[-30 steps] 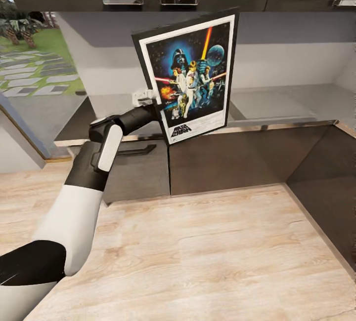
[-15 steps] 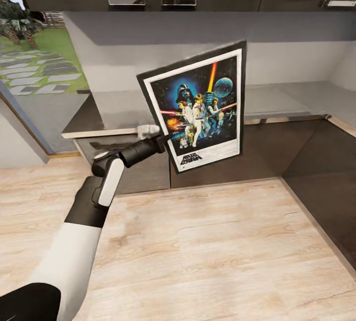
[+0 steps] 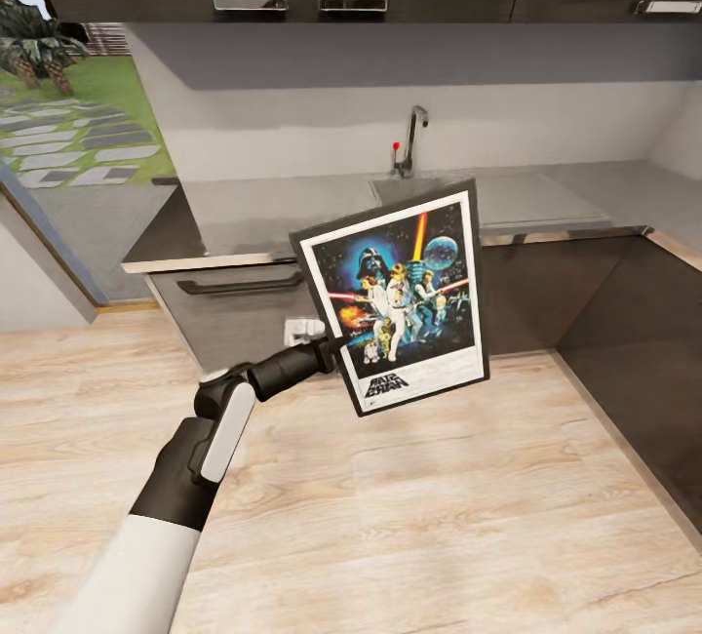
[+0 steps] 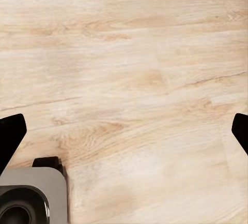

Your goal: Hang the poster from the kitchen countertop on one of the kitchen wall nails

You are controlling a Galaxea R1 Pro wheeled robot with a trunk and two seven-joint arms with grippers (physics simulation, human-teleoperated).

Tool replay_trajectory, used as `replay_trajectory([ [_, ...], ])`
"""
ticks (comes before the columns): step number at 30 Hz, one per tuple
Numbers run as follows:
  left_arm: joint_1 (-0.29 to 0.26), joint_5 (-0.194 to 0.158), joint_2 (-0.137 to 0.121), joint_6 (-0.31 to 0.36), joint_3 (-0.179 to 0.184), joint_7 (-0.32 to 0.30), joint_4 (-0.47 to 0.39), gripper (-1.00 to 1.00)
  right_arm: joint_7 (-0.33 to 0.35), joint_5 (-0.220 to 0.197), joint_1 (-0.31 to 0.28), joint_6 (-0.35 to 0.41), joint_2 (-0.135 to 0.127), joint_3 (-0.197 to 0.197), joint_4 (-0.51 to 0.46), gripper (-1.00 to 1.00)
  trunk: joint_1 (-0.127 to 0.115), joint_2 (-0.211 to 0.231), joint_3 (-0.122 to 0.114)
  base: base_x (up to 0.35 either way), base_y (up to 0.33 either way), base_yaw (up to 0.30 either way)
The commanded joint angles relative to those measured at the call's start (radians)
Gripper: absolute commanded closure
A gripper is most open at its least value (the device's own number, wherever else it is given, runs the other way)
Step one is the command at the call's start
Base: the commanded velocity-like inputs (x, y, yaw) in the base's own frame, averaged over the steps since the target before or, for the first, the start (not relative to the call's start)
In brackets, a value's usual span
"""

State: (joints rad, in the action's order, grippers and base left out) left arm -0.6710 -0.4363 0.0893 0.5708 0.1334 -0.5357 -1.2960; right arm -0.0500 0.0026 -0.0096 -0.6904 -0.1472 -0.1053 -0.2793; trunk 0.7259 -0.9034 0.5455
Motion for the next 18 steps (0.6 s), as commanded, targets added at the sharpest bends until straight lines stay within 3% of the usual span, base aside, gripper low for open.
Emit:
replay_trajectory([
  [1,0.005,-0.009,0.0,0.008,-0.001,0.0,0.0,1.0,-0.002,0.001,0.0,-0.003,0.0,0.0,0.001,-1.0,0.0,-0.001,0.001,0.0,0.0,0.0],
  [18,0.101,-0.005,0.004,0.009,-0.004,0.0,0.001,1.0,-0.002,0.0,-0.004,-0.004,0.0,0.003,0.005,-1.0,0.0,-0.001,-0.001,0.0,0.0,0.0],
])
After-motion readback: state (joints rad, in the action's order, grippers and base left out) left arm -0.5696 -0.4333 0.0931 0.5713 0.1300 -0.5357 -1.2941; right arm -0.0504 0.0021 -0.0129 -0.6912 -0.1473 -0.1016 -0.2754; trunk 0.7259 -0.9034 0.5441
